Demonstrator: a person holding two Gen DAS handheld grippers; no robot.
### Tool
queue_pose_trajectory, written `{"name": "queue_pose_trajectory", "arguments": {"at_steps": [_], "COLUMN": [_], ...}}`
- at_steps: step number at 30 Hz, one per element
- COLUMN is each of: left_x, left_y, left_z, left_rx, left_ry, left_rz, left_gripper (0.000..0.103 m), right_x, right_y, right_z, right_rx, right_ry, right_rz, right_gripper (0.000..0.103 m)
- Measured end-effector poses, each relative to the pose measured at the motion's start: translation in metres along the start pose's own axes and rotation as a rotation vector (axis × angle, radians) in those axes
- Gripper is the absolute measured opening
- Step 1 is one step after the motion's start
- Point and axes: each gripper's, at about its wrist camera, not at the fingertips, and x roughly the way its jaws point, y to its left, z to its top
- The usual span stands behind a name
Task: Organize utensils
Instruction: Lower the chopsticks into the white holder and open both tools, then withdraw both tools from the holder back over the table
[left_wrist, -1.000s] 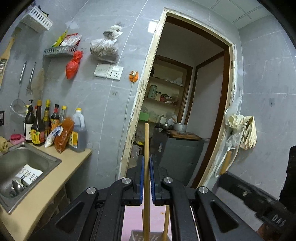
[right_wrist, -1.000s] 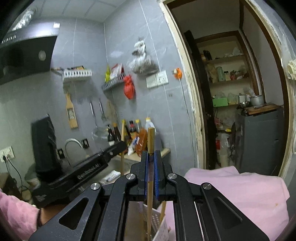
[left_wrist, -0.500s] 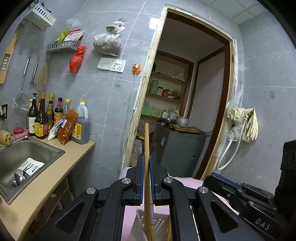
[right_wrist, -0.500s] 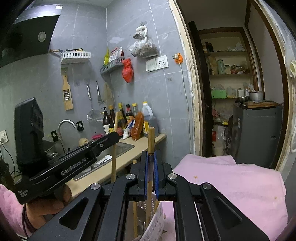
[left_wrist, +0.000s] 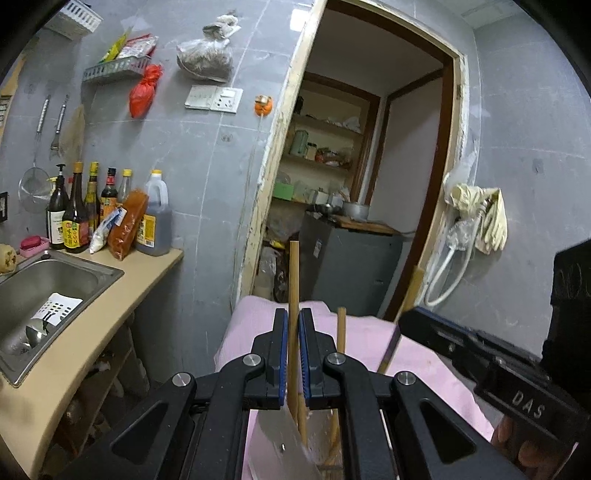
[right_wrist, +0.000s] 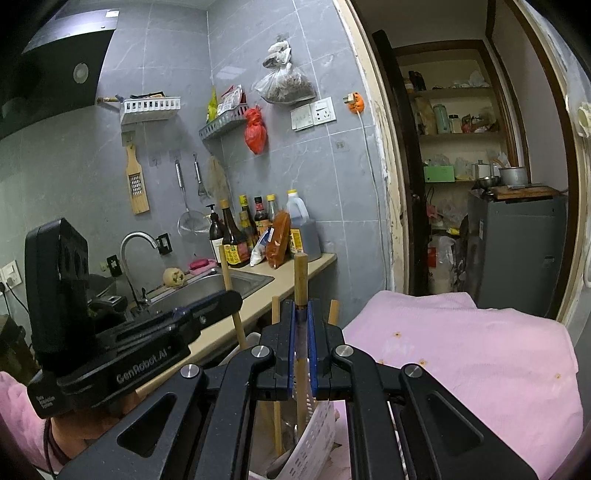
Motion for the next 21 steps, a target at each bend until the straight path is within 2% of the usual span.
{"name": "queue_pose_trajectory", "arguments": {"at_steps": [9,12,15,16,18,20,21], "left_x": [-0.001,-0.002,-0.003,-0.004,-0.007,-0.008,-0.009], "left_y": [0.001,-0.002,-0.003,-0.004,-0.006,-0.010,-0.012], "left_z": [-0.006,-0.006,-0.006,-0.006,-0.006,-0.006,-0.006], "left_rx": [-0.028,-0.029,-0.034,-0.036,-0.039,-0.041,-0.040], "left_ry": [0.059,0.065,0.061,0.058,0.051,0.050,0.052], "left_rz": [-0.023,-0.022,-0.023,-0.024,-0.021,-0.015,-0.010], "left_gripper": [0.007,0.009,0.020,0.027,0.035,0.044,0.048], "right_x": [-0.003,-0.010,-0.018,-0.021,-0.030,-0.038,-0.043], "right_y": [-0.006,-0.009,-0.013,-0.015,-0.020,-0.025,-0.028], "right_z": [-0.009,-0.011,-0.011,-0.011,-0.012,-0.012,-0.012], "right_rx": [0.037,0.052,0.060,0.062,0.069,0.076,0.083], "right_ry": [0.037,0.027,0.017,0.015,0.008,-0.001,-0.004], "right_rz": [-0.011,-0.025,-0.043,-0.051,-0.075,-0.099,-0.110], "right_gripper": [0.010,0.023,0.026,0.027,0.035,0.051,0.055]}}
